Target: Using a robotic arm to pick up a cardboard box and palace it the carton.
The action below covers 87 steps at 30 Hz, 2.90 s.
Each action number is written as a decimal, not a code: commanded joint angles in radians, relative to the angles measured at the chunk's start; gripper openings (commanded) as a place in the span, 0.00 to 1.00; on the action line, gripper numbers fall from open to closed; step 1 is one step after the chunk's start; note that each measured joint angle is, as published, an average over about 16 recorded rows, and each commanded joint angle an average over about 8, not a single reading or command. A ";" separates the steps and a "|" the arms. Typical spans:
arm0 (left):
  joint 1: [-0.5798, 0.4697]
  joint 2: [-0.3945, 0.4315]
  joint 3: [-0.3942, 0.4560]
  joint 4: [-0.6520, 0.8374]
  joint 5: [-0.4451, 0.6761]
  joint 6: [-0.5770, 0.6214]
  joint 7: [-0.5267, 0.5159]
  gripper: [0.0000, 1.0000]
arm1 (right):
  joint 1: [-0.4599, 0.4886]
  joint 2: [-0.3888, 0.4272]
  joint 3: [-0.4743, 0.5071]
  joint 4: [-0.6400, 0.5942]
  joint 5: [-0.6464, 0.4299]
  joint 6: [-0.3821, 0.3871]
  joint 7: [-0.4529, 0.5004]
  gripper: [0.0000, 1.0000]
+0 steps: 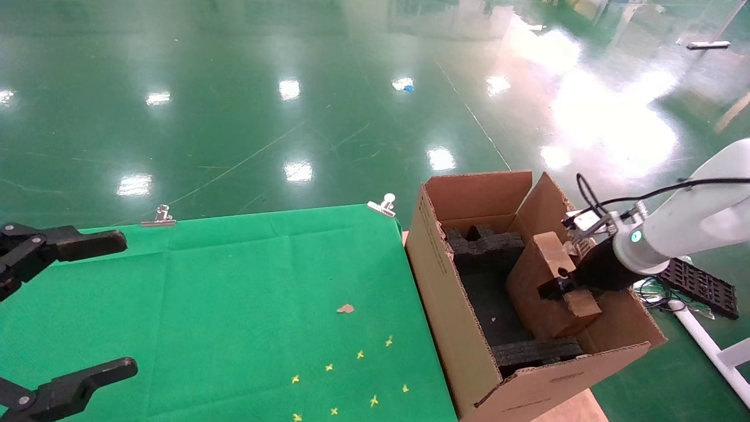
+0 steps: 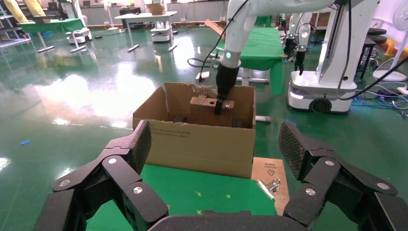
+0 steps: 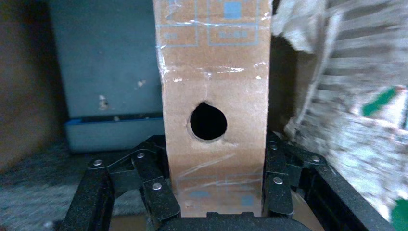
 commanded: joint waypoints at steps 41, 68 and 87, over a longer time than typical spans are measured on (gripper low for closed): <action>-0.001 -0.001 0.002 0.000 -0.002 -0.001 0.001 1.00 | -0.007 -0.065 0.040 -0.177 0.061 -0.011 -0.180 1.00; -0.001 -0.002 0.004 0.000 -0.003 -0.002 0.002 1.00 | 0.441 0.057 0.122 -0.023 0.152 -0.066 -0.406 1.00; -0.001 -0.002 0.005 0.001 -0.003 -0.002 0.003 1.00 | 0.163 0.108 0.437 0.268 0.289 -0.134 -0.533 1.00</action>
